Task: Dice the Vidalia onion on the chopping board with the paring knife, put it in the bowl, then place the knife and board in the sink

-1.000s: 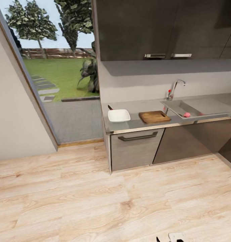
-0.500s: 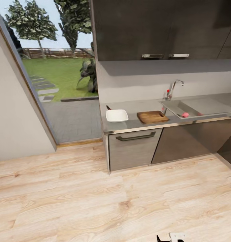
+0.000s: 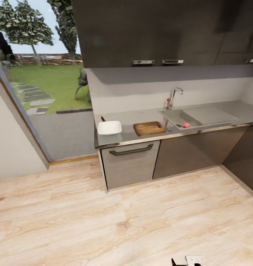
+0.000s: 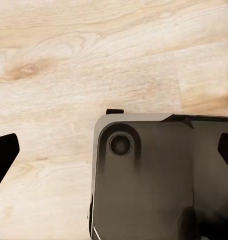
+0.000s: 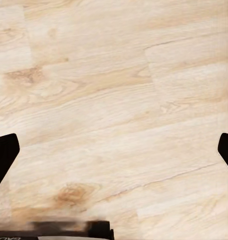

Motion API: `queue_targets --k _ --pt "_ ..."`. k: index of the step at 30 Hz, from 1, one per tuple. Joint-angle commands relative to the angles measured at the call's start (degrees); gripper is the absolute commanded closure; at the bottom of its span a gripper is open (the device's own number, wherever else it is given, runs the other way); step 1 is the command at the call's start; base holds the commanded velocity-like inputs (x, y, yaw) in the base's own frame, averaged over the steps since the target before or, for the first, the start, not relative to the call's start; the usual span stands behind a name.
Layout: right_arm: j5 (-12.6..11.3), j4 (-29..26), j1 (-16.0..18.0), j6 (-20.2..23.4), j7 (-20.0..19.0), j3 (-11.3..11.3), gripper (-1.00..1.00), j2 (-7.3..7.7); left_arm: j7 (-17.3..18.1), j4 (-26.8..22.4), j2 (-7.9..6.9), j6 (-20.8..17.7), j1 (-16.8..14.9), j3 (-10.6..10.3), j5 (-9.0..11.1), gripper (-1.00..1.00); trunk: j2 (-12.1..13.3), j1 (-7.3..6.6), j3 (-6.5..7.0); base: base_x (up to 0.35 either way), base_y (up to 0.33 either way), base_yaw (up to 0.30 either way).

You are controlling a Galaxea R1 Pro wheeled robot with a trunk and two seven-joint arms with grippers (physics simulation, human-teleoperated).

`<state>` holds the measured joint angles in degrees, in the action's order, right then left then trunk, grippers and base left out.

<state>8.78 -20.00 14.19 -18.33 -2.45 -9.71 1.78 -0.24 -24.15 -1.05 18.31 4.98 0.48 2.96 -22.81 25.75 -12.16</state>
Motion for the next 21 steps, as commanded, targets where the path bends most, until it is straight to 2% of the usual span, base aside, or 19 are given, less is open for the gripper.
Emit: queue_targets --k 1,11,21 --pt "0.54 0.05 0.05 -0.22 -0.23 -0.49 -1.00 -0.07 -0.03 -0.11 -0.01 0.06 0.04 -0.04 0.30 -1.00 -0.11 0.03 -0.10 0.000 -0.321 -0.005" --pt "0.54 0.14 0.05 -0.22 -0.19 -0.48 -1.00 -0.11 -0.03 -0.10 -0.01 0.06 0.03 -0.04 0.29 -1.00 -0.11 0.03 -0.09 0.000 -0.321 0.010" --pt "0.54 0.14 0.05 -0.22 -0.18 -0.48 -1.00 -0.11 -0.03 -0.10 -0.03 0.06 0.03 -0.04 0.29 -1.00 -0.11 0.03 -0.09 0.000 -0.321 0.146"
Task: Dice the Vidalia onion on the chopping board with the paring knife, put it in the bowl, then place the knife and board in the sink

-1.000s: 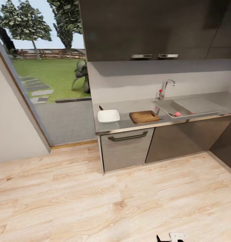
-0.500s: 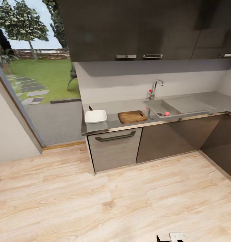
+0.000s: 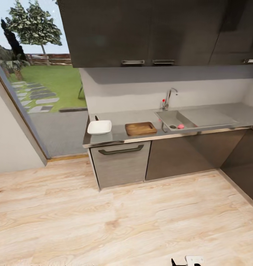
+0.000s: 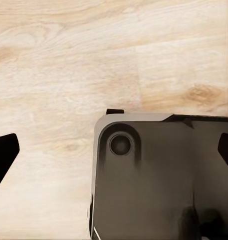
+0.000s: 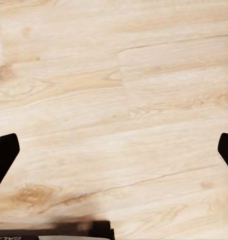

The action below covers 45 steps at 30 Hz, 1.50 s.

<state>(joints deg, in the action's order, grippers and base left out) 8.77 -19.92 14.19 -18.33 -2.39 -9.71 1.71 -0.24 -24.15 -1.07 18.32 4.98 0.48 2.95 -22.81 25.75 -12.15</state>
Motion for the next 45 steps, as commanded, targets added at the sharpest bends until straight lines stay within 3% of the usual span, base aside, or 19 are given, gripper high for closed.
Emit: queue_targets --k 1,45 --pt "0.55 0.05 0.05 -0.22 -0.25 -0.48 -1.00 -0.04 -0.02 -0.11 0.00 0.05 0.03 -0.04 0.30 -1.00 -0.11 0.03 -0.10 0.014 -0.321 0.179" --pt "0.55 0.14 0.05 -0.22 -0.29 -0.48 -1.00 -0.04 -0.02 -0.11 -0.34 0.05 0.03 0.05 0.30 -1.00 -0.11 0.03 -0.10 0.089 -0.321 0.017"
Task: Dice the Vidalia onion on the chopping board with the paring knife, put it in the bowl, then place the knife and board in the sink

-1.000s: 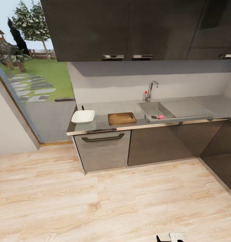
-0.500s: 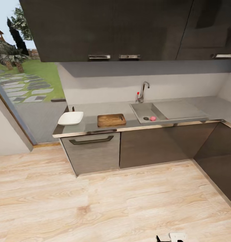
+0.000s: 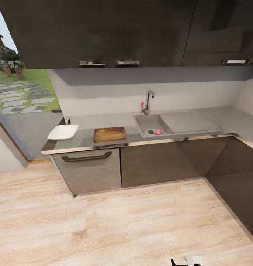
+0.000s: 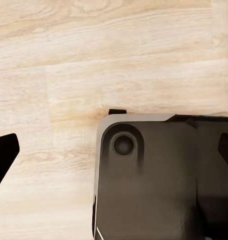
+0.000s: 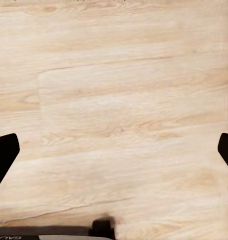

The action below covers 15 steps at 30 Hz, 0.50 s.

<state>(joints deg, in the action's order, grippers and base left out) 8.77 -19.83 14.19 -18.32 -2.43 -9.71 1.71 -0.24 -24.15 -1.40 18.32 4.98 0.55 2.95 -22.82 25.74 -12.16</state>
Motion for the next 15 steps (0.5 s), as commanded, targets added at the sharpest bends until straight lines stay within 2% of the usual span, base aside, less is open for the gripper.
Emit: queue_targets --k 1,15 --pt "0.55 0.06 0.05 -0.22 -0.24 -0.48 -1.00 -0.04 -0.02 -0.11 0.00 0.05 0.03 -0.03 0.30 -1.00 -0.10 0.04 -0.09 0.101 -0.321 0.000" --pt "0.55 0.06 0.05 -0.22 -0.21 -0.48 -1.00 -0.04 -0.02 -0.11 0.00 0.05 0.03 -0.03 0.30 -1.00 -0.10 0.04 -0.09 0.101 -0.321 0.013"
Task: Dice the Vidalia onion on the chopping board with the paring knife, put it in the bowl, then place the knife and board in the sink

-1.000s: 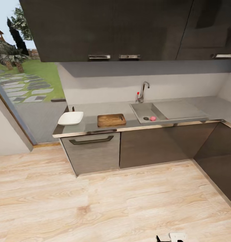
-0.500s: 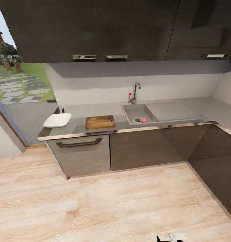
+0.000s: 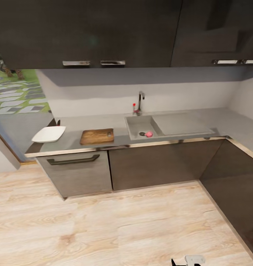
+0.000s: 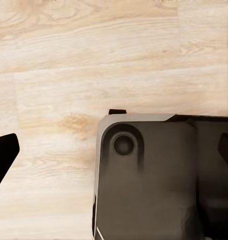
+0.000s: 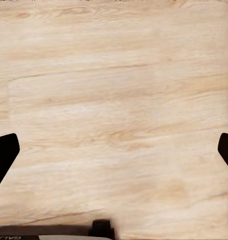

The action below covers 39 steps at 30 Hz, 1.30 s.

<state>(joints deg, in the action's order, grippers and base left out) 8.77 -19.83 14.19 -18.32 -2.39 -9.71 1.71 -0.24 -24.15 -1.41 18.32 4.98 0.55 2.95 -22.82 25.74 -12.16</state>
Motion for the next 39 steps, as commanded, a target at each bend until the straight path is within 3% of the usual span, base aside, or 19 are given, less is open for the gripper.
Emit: queue_targets --k 1,39 --pt "0.55 0.06 0.05 -0.22 -0.25 -0.48 -1.00 -0.04 -0.02 -0.11 0.00 0.05 0.03 -0.02 0.30 -1.00 -0.10 0.04 -0.09 0.101 -0.321 0.077" --pt "0.55 0.06 0.05 -0.20 -0.25 -0.48 -1.00 -0.04 -0.02 -0.11 -0.03 0.05 0.03 -0.02 0.28 -1.00 -0.10 0.04 -0.09 0.102 -0.321 0.134"
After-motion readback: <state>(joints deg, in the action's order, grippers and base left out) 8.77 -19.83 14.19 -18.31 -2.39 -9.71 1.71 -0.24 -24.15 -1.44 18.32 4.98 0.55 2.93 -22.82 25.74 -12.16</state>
